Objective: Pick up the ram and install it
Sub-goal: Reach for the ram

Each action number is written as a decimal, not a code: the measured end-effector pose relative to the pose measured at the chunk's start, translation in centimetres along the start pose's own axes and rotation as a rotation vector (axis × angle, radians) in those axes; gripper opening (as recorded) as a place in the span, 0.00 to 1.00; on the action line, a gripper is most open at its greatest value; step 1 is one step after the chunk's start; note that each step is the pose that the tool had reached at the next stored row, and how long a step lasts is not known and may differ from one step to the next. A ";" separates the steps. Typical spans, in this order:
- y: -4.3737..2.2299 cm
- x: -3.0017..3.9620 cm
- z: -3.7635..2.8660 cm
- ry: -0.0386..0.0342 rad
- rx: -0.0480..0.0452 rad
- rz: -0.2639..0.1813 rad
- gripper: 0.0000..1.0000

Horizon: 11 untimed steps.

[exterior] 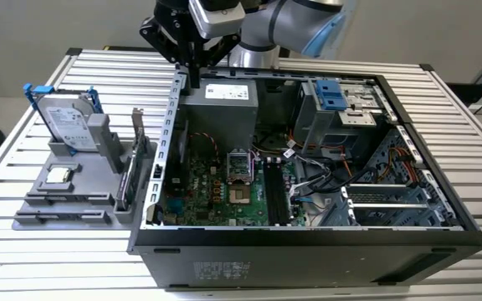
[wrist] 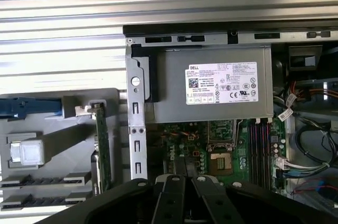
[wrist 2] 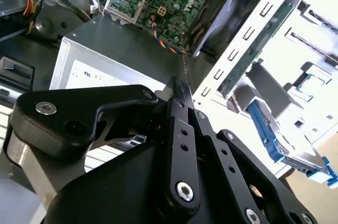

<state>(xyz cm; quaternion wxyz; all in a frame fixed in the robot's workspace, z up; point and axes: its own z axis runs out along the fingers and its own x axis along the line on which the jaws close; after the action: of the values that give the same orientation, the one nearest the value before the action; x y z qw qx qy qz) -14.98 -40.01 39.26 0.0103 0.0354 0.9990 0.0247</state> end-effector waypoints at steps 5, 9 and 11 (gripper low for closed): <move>-0.03 0.36 -0.01 0.0000 0.0000 0.000 0.00; -0.04 0.64 -0.01 -0.0001 -0.0001 0.000 0.00; -0.05 0.71 -0.02 0.0000 0.0000 0.000 0.00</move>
<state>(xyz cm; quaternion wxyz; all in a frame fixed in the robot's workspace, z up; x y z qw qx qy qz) -15.69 -40.00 39.26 0.0103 0.0354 0.9990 0.0247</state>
